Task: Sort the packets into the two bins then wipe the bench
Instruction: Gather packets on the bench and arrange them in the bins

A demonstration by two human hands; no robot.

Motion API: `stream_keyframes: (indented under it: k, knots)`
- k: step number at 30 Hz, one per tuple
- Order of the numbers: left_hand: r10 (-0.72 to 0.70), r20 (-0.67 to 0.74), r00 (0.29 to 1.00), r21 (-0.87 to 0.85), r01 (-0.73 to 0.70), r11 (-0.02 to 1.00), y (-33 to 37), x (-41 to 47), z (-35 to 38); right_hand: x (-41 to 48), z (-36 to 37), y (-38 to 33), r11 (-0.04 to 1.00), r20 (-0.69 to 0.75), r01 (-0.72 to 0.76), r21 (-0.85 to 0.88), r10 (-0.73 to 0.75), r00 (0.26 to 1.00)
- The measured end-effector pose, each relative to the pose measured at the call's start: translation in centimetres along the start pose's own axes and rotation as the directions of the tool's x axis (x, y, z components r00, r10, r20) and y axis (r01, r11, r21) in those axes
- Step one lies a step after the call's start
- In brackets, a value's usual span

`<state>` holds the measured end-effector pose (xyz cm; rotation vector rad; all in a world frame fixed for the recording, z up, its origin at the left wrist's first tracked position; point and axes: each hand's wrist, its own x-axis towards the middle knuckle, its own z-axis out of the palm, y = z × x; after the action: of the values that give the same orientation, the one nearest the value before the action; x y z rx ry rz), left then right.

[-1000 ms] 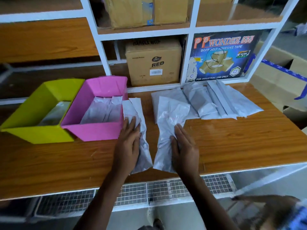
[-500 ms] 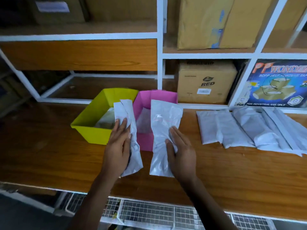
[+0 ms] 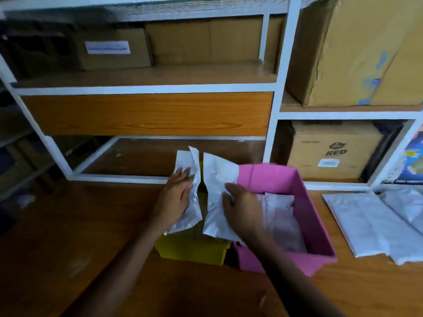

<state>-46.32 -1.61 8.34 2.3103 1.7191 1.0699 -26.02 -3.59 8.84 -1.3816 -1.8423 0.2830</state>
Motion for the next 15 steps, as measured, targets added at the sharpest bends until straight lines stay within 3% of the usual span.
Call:
stream_keyframes:
  k: [5, 7, 11, 13, 15]
  knots:
    - [-0.104, 0.148, 0.983, 0.049, 0.098, 0.994, -3.0, 2.8, 2.2, 3.9, 4.7, -1.5, 0.984, 0.074, -0.066, -0.165, 0.079, 0.994]
    - [-0.199, 0.262, 0.944, 0.135, 0.168, 0.976, -4.5, 3.6, 3.2, 4.9, 6.1, -1.6, 0.964, 0.15, -0.115, -0.238, 0.154, 0.977]
    - [-0.366, 0.518, 0.773, 0.383, 0.173, 0.908, -7.4, 3.7, 4.4, 5.3, 8.1, -0.9, 0.893, 0.464, -0.015, -0.45, 0.249, 0.85]
    - [-0.428, 0.642, 0.636, 0.429, 0.165, 0.888, -7.3, 4.2, 4.7, 5.9, 8.7, -0.5, 0.892, 0.541, 0.03, -0.451, 0.246, 0.805]
    - [-0.488, 0.682, 0.545, 0.488, 0.158, 0.858, -7.0, 5.1, 4.6, 7.2, 9.1, -0.5, 0.892, 0.609, 0.109, -0.44, 0.206, 0.766]
